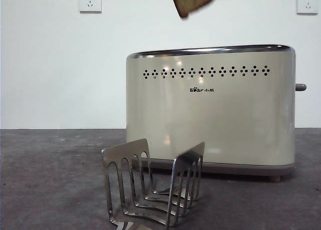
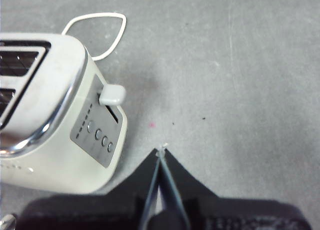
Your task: Pick up a slice of bread from the rack,put the bread on the toaster,press the button
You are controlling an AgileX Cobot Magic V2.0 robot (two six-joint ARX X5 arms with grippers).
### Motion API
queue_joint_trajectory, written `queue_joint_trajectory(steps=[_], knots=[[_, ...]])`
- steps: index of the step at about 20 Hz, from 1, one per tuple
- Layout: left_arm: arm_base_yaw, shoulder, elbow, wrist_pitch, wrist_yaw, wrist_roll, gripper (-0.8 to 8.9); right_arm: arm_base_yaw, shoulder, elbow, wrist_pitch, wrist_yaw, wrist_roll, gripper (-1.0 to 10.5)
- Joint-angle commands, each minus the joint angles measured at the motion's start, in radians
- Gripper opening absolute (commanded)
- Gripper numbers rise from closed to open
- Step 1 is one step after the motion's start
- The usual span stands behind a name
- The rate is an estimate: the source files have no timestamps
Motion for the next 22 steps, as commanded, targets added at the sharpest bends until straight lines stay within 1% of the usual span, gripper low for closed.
queue_joint_trajectory(steps=[1, 4, 7, 9, 18, 22], knots=[[0.035, 0.035, -0.003, 0.001, 0.053, 0.019, -0.10, 0.000, -0.003, 0.001, -0.006, -0.003, -0.002, 0.0], [0.064, 0.074, -0.003, -0.006, 0.073, 0.018, -0.10, 0.000, -0.002, 0.001, -0.008, -0.003, -0.002, 0.0], [0.080, 0.096, -0.003, -0.026, 0.138, 0.005, -0.10, 0.000, -0.003, 0.001, -0.008, -0.003, -0.002, 0.0], [0.080, 0.101, -0.003, -0.032, 0.139, -0.005, -0.10, 0.000, -0.002, 0.001, -0.008, -0.003, -0.002, 0.0], [0.098, 0.166, -0.003, -0.039, 0.124, -0.019, -0.10, 0.000, -0.003, 0.001, -0.020, -0.003, -0.004, 0.0], [0.098, 0.209, -0.003, -0.021, 0.056, -0.042, -0.10, 0.000, -0.003, 0.001, -0.035, -0.003, -0.005, 0.0]])
